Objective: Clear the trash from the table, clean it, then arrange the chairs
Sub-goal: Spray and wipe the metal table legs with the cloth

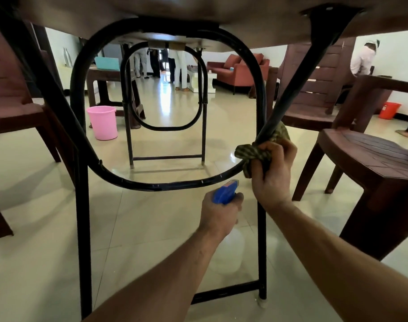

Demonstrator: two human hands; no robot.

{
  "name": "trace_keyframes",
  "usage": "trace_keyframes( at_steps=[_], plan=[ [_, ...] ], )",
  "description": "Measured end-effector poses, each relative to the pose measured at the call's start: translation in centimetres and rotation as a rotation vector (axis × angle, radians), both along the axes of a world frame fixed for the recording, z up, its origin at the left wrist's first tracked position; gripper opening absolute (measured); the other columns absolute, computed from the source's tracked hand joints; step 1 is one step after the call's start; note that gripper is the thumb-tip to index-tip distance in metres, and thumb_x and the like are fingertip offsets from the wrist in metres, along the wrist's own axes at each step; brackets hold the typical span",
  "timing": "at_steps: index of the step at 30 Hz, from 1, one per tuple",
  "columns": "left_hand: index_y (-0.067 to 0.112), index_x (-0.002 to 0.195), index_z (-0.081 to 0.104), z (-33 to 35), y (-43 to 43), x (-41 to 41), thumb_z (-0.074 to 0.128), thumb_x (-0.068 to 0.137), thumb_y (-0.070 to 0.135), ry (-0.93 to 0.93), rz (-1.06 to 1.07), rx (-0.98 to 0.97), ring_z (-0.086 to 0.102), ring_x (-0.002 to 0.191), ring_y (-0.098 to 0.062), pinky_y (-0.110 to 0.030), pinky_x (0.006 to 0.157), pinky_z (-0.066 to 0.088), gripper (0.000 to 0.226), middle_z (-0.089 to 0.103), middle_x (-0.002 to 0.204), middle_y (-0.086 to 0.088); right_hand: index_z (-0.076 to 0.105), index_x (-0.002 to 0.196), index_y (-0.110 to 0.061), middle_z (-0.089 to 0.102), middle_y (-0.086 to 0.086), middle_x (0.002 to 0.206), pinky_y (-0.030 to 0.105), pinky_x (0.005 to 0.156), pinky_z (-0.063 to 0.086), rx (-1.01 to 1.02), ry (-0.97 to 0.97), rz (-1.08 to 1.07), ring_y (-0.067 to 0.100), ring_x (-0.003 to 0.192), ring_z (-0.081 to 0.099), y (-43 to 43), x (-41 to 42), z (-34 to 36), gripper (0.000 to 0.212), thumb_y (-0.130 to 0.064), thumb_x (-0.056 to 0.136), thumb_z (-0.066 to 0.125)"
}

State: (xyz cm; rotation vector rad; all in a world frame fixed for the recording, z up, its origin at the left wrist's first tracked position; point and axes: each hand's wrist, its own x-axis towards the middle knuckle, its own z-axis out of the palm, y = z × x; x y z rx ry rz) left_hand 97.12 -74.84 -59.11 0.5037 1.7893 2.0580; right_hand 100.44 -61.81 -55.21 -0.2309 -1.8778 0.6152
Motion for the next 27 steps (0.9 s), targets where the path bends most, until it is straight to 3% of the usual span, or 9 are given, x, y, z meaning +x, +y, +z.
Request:
trace_keyframes(
  at_steps=[5, 11, 13, 16, 19, 21, 23, 25, 27],
  plan=[
    [0.021, 0.110, 0.063, -0.8, -0.1, -0.5, 0.071, 0.093, 0.023, -0.012, 0.022, -0.058, 0.056, 0.058, -0.012, -0.012, 0.048, 0.047, 0.019, 0.066, 0.082, -0.008, 0.053, 0.114, -0.024, 0.025, 0.003, 0.148, 0.047, 0.105, 0.048, 0.066, -0.283, -0.147, 0.031, 0.134, 0.037, 0.8, -0.1, -0.9, 0.038, -0.009, 0.084, 0.073],
    [0.021, 0.118, 0.057, -0.3, -0.7, -0.4, 0.073, 0.093, 0.021, -0.056, 0.002, -0.010, 0.054, 0.052, -0.007, -0.014, 0.049, 0.048, 0.030, 0.065, 0.078, -0.005, 0.042, 0.102, -0.032, 0.035, -0.004, 0.139, 0.048, 0.080, 0.059, -0.111, 0.089, 0.032, 0.033, 0.113, 0.057, -0.6, -1.0, 4.2, 0.037, -0.004, 0.088, 0.062],
    [0.020, 0.110, 0.061, 0.3, -0.8, -0.1, 0.072, 0.093, 0.018, -0.052, 0.019, -0.004, 0.051, 0.049, -0.007, -0.015, 0.047, 0.047, 0.020, 0.063, 0.075, -0.005, 0.040, 0.099, -0.036, 0.041, -0.003, 0.133, 0.052, 0.079, 0.058, -0.154, 0.026, -0.003, 0.034, 0.110, 0.058, -1.4, -1.0, 3.5, 0.044, 0.001, 0.084, 0.059],
    [0.022, 0.101, 0.066, 1.4, -1.0, -0.2, 0.071, 0.092, 0.014, -0.010, -0.016, 0.042, 0.046, 0.042, -0.006, -0.019, 0.046, 0.045, 0.012, 0.059, 0.071, -0.008, 0.045, 0.092, -0.026, 0.048, -0.002, 0.119, 0.049, 0.089, 0.055, -0.358, -0.036, -0.092, 0.026, 0.102, 0.059, -2.4, -0.4, 2.9, 0.038, 0.003, 0.080, 0.067],
    [0.021, 0.118, 0.064, 1.9, -1.2, -0.6, 0.073, 0.092, 0.015, -0.025, -0.036, 0.103, 0.049, 0.043, -0.002, -0.017, 0.048, 0.047, 0.028, 0.059, 0.072, -0.006, 0.048, 0.098, -0.017, 0.067, 0.006, 0.101, 0.040, 0.073, 0.062, -0.646, 0.240, 0.107, 0.021, 0.082, 0.073, -3.7, -0.2, 7.0, 0.030, -0.004, 0.087, 0.072],
    [0.016, 0.121, 0.063, 1.8, -1.3, -0.5, 0.073, 0.092, 0.014, -0.021, -0.015, 0.113, 0.050, 0.042, -0.002, -0.017, 0.047, 0.047, 0.031, 0.059, 0.070, -0.005, 0.043, 0.107, -0.010, 0.071, -0.001, 0.088, 0.036, 0.069, 0.061, -0.620, 0.423, 0.159, 0.018, 0.073, 0.073, -4.4, 0.0, 9.6, 0.033, -0.001, 0.089, 0.068],
    [0.016, 0.119, 0.063, 1.5, -1.5, -0.1, 0.074, 0.091, 0.014, -0.018, 0.008, 0.084, 0.051, 0.042, -0.001, -0.017, 0.046, 0.048, 0.030, 0.060, 0.069, -0.002, 0.039, 0.119, -0.011, 0.073, -0.010, 0.085, 0.036, 0.074, 0.061, -0.619, 0.387, 0.173, 0.017, 0.076, 0.073, -4.5, 0.0, 10.0, 0.040, 0.000, 0.091, 0.064],
    [0.013, 0.120, 0.062, 1.5, -1.8, 0.2, 0.075, 0.091, 0.016, -0.018, 0.009, 0.060, 0.053, 0.042, -0.001, -0.017, 0.047, 0.049, 0.032, 0.062, 0.070, -0.002, 0.039, 0.126, -0.013, 0.073, -0.001, 0.093, 0.040, 0.082, 0.061, -0.727, 0.250, 0.206, 0.017, 0.081, 0.073, -4.4, 0.0, 10.0, 0.043, -0.002, 0.092, 0.062],
    [0.013, 0.119, 0.062, 1.7, -2.0, 0.2, 0.074, 0.091, 0.015, -0.017, 0.001, 0.070, 0.052, 0.042, -0.001, -0.016, 0.047, 0.048, 0.030, 0.060, 0.070, -0.002, 0.050, 0.122, -0.009, 0.073, 0.009, 0.089, 0.041, 0.079, 0.059, -0.740, 0.233, 0.231, 0.020, 0.080, 0.072, -4.4, 0.3, 10.5, 0.031, -0.002, 0.093, 0.059]
  ],
)
